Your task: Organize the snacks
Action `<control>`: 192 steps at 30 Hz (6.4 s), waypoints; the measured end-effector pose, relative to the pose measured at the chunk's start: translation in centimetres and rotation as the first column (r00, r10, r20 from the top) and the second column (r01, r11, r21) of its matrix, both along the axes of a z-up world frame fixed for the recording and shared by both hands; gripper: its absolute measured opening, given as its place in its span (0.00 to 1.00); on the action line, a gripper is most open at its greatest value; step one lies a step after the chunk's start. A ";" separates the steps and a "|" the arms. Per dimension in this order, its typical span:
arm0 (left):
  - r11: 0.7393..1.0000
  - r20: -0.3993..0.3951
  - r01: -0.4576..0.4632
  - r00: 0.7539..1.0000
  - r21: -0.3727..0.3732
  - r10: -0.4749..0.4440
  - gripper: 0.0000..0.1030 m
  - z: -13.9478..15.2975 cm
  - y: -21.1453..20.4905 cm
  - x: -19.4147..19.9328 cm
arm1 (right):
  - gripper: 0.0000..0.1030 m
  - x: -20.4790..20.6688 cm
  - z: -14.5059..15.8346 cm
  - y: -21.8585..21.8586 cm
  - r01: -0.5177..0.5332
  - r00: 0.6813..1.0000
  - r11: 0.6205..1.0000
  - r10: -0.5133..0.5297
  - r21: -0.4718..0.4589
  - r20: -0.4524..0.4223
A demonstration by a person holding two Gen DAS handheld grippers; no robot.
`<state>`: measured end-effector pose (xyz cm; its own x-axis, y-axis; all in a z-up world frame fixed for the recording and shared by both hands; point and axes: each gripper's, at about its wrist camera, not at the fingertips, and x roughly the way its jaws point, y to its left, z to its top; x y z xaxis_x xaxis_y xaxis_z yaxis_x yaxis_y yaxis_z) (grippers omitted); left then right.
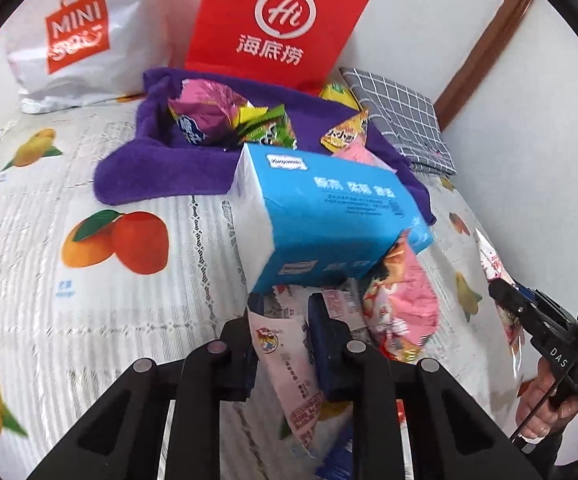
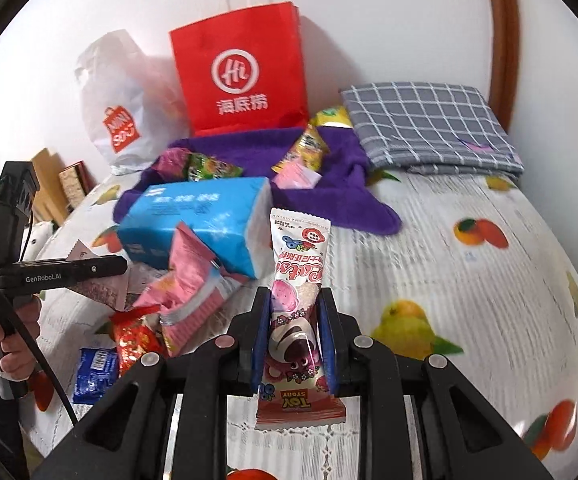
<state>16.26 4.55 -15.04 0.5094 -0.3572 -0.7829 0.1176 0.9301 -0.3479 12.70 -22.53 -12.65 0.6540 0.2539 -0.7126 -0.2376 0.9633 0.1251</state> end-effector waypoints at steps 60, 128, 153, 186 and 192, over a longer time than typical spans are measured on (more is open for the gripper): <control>0.979 0.074 0.139 0.986 0.147 -0.151 0.21 8.2 0.4 12.4 | 0.23 12.9 6.1 5.0 0.145 0.988 0.989 -0.146 0.009 0.051; 0.973 -0.056 0.201 0.979 0.113 -0.196 0.24 2.1 -2.4 21.9 | 0.24 20.9 -2.7 5.2 0.139 0.986 0.986 -0.147 -0.091 -0.083; 0.983 0.013 0.123 0.992 0.138 -0.126 0.64 6.0 -1.4 19.1 | 0.68 17.0 2.8 3.9 0.150 0.988 0.988 -0.148 -0.039 0.029; 0.988 0.035 0.068 0.997 0.138 -0.073 0.64 4.6 -0.4 1.2 | 0.62 -0.2 3.6 3.5 0.155 0.987 0.988 -0.155 0.012 -0.051; 0.986 0.049 0.110 0.992 0.126 -0.117 0.64 2.9 -0.4 1.6 | 0.62 -0.8 1.5 4.0 0.173 0.981 0.985 -0.172 0.009 -0.084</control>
<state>17.82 4.18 -12.13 0.5151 -0.3186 -0.7957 0.2411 0.9447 -0.2221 11.93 -18.50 -11.13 0.6278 0.1543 -0.7629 -0.0559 0.9866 0.1535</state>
